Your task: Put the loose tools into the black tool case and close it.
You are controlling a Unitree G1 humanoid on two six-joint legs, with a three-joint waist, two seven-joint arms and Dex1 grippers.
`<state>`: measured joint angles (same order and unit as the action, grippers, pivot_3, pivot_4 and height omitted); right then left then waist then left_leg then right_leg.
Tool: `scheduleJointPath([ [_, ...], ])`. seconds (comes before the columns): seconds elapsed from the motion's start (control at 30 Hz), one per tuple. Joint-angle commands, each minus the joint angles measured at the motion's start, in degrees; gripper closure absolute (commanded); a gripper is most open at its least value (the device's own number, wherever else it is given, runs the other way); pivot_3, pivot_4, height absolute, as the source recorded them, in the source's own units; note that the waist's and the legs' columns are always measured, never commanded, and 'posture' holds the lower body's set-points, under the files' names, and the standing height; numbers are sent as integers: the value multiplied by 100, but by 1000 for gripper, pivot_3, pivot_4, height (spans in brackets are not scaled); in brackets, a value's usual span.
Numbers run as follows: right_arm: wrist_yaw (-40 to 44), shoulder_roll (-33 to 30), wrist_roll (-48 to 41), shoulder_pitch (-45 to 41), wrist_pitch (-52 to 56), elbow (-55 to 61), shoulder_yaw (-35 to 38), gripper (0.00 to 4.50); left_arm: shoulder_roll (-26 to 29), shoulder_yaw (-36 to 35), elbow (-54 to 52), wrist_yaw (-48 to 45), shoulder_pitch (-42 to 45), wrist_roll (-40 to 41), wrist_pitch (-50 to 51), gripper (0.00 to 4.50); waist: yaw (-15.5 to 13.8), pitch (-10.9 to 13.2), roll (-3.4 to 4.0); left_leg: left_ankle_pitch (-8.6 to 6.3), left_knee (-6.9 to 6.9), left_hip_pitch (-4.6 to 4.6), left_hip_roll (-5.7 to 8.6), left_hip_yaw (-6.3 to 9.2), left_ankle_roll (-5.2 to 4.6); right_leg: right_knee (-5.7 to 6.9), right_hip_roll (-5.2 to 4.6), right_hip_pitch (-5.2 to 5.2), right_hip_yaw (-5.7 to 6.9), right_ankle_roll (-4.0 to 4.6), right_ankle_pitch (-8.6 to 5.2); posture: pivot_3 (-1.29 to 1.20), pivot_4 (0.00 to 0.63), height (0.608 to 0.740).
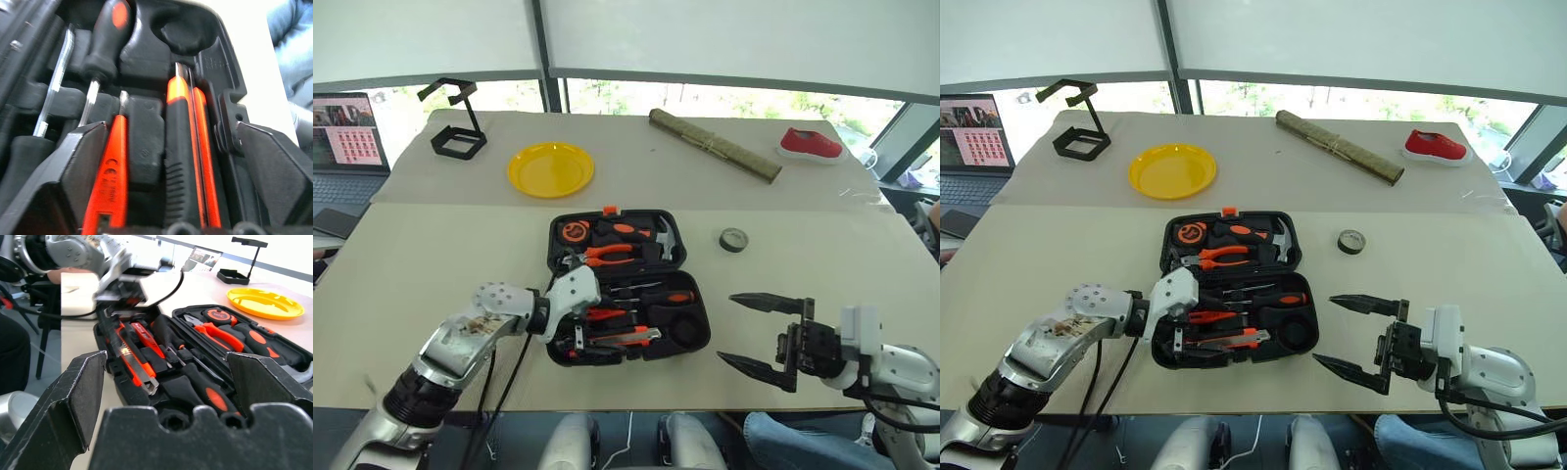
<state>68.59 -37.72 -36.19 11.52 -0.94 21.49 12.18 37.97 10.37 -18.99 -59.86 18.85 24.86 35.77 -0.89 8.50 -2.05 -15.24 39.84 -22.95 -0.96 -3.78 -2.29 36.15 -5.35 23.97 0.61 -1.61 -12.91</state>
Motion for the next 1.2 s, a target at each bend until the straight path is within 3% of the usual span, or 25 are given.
scheduleJointPath([
  [0.03, 129, 11, 1, -177, -165, -125, 0, 0, -85, -651, 121, -189, -9, 391, -533, 28, 14, 0, 0, 0, 0, 1, 0, 0, 0, 0, 0, 0, -1, 0, 0, 0, 150, 740],
  [0.13, 185, 34, 53, -328, -185, -279, -76, 0, 63, -669, 384, -566, -196, 80, -1379, 777, 35, -1, 2, 0, -2, 6, 0, -1, 0, 1, 3, -1, -3, 2, 0, 0, 150, 740],
  [0.3, 178, 155, 181, -540, -259, -459, -194, 0, 199, -636, 471, -1235, -821, 138, -2231, 2603, 24, -1, 4, 0, -5, 6, 0, -3, 0, 0, 0, 1, -2, 5, 0, 0, 150, 740],
  [0.47, -11, 385, 354, -650, -360, -525, -321, 0, 124, -396, 666, -1160, -1172, -333, -2816, 4438, -9, 0, 5, 0, -3, 5, 1, -3, 0, 0, -6, -2, 0, 3, 1, 0, 150, 740],
  [0.8, -106, 378, 383, -742, -357, -548, -302, 0, 122, 214, 1081, -890, -1339, -1121, -2879, 4438, -7, -22, 42, -1, -3, 17, 1, -3, 0, -4, -8, -19, 1, 1, 2, 0, 150, 740],
  [0.9, -121, 370, 391, -800, -347, -581, -311, 0, 197, 529, 1234, -773, -1343, -1432, -2540, 4438, -7, -34, 62, -5, -14, 69, 0, -3, -5, -19, -8, -75, 5, -2, -1, 0, 150, 740],
  [1.0, -160, 387, 405, -836, -328, -571, -361, 0, 5, 622, 1318, -480, -1300, -1266, -1724, 4438, 8, -67, 106, -8, -17, 87, 1, -5, -7, -24, -9, -91, 2, -6, -7, 0, 150, 740],
  [1.2, -180, 398, 399, -925, -282, -580, -410, 0, -114, 573, 1727, -613, -1254, -1186, -1948, 4438, -5, -107, 154, -12, -18, 108, 2, -8, -12, -19, -12, -107, -2, -10, -15, 0, 150, 740],
])
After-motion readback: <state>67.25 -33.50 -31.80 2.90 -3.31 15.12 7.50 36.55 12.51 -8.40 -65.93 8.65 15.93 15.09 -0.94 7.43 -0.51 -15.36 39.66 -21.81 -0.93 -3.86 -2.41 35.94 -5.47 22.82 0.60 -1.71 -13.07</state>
